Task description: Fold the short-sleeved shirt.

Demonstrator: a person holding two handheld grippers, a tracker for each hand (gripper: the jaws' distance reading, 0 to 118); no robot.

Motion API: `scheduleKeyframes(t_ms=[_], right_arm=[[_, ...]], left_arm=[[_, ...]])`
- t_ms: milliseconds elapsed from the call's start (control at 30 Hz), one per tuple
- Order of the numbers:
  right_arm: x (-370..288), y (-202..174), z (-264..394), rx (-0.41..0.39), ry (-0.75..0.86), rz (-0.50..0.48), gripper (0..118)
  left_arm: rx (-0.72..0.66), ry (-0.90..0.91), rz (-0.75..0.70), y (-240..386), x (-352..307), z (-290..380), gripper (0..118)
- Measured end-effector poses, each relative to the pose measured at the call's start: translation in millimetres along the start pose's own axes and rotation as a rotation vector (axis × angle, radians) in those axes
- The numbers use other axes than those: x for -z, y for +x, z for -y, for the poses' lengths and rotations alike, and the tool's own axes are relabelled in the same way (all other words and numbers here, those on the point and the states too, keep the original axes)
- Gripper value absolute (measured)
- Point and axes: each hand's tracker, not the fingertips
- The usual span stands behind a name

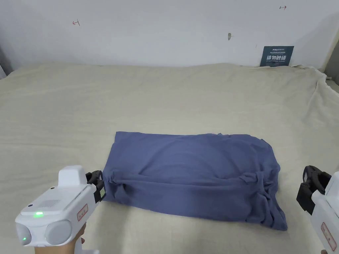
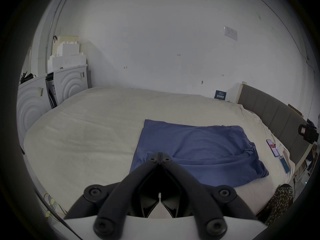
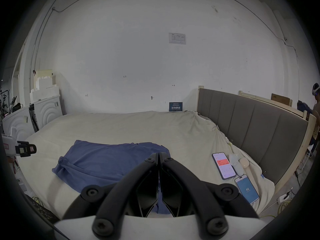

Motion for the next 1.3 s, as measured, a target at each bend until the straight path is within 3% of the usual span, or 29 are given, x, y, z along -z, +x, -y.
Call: scheduleKeyframes(t_ms=[333, 400, 500, 533, 633, 833, 967, 1000, 1067, 1100, 1300], right_arm=[[19.8, -8.1, 1.4, -0.001, -0.033, -0.01, 0], [25.3, -8.5, 2.6, -0.003, -0.042, -0.006, 0], [31.6, -8.2, 5.2, -0.006, -0.059, -0.002, 0], [33.3, -8.2, 6.0, -0.008, -0.062, -0.001, 0], [39.1, -10.7, 8.6, -0.013, -0.076, 0.009, 0], [46.5, -11.3, 10.5, -0.001, -0.099, 0.029, 0], [49.1, -12.0, 12.5, -0.005, -0.115, 0.031, 0], [49.8, -12.3, 13.5, -0.005, -0.121, 0.03, 0], [51.2, -13.0, 16.1, -0.006, -0.135, 0.028, 0], [54.5, -12.9, 17.1, -0.002, -0.144, 0.026, 0], [72.5, -7.0, 33.1, 0.054, -0.277, 0.006, 0]], left_arm=[[0.02, -0.261, -0.011, -21.1, 76.7, -16.0, 0], [0.009, -0.318, -0.005, -24.9, 94.9, -14.5, 13], [0.001, -0.378, -0.038, -33.7, 122.3, -8.9, 68], [-0.001, -0.407, -0.043, -35.9, 130.4, -6.9, 80], [-0.044, -0.47, -0.047, -44.6, 150.8, 1.6, 83], [-0.067, -0.595, -0.107, -56.9, 178.7, 25.3, 81], [-0.023, -0.58, -0.112, -53.1, 175.6, 33.9, 64], [-0.019, -0.583, -0.12, -51.1, 175.7, 31.4, 54], [-0.007, -0.567, -0.096, -49.8, 171.4, 28.1, 19], [-0.041, -0.56, -0.024, -49.8, 171.9, 26.7, 11], [-0.04, -0.511, -0.024, -48.9, 160.3, 23.2, 6]])
